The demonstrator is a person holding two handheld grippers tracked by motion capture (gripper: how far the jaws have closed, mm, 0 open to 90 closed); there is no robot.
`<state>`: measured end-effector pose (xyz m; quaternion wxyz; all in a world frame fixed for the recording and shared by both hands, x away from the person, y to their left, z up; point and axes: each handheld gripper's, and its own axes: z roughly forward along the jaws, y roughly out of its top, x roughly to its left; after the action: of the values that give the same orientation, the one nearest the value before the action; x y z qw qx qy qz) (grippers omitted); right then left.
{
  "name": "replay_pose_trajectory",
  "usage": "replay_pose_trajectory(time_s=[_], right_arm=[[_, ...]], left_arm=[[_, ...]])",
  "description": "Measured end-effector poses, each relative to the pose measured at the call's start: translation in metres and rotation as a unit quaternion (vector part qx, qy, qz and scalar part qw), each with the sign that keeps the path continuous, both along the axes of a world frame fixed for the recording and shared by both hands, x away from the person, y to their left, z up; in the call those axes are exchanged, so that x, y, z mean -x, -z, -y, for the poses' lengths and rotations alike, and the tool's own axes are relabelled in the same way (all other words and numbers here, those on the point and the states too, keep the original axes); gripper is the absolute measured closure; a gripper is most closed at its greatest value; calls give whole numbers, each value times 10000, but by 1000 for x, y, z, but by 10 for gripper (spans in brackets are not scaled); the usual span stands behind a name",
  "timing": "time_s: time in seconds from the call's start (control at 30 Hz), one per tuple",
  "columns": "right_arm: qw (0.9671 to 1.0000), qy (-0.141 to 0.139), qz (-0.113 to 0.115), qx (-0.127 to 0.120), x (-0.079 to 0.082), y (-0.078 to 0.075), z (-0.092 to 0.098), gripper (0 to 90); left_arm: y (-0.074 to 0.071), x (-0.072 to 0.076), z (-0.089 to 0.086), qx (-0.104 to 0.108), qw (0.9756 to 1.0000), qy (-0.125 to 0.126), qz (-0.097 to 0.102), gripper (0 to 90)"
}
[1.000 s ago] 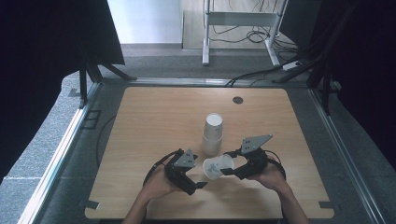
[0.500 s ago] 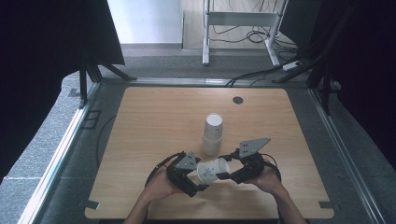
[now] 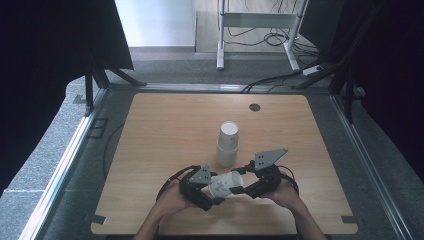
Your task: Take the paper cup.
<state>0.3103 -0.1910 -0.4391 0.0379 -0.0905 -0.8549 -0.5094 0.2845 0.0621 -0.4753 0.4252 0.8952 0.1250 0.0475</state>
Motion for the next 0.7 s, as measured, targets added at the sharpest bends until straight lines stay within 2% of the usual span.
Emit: replay_pose_trajectory(time_s=[0.2,0.7], right_arm=[[10000,-18,-22,0,-1,1,-1,356],[9999,8,-77,74,-3,3,-1,361]], left_arm=[[0,1,1,-46,9999,33,86,162],[0,0,-2,-61,9999,-2,86,320]])
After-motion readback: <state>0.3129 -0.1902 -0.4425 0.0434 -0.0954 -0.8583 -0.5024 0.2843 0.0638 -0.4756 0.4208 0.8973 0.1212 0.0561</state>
